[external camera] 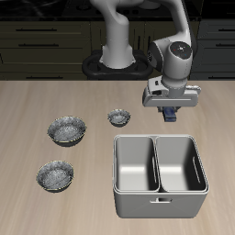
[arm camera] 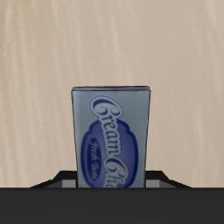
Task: Place the cream cheese in the middle-sized bowl
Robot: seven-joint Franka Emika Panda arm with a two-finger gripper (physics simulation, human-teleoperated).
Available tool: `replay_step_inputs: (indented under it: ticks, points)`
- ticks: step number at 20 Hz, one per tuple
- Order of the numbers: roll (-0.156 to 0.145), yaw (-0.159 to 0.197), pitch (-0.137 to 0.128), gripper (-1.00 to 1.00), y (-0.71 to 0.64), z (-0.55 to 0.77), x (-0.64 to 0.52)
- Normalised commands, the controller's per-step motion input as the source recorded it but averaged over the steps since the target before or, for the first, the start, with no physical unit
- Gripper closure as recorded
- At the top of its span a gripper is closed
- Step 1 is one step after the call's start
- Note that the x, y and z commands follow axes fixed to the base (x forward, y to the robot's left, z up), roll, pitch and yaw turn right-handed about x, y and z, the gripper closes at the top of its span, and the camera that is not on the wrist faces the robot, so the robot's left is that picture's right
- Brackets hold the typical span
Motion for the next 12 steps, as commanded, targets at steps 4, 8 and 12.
replay_step_inputs:
  ticks: [4, 8, 12]
  points:
    - [0.008, 0.006, -0.070, 1.00, -0.13, 0.51, 0.05]
    - [0.024, 0.014, -0.083, 1.00, -0.20, 0.62, 0.00]
    - [0.009, -0.005, -0.042, 1.00, -0.16, 0.42, 0.03]
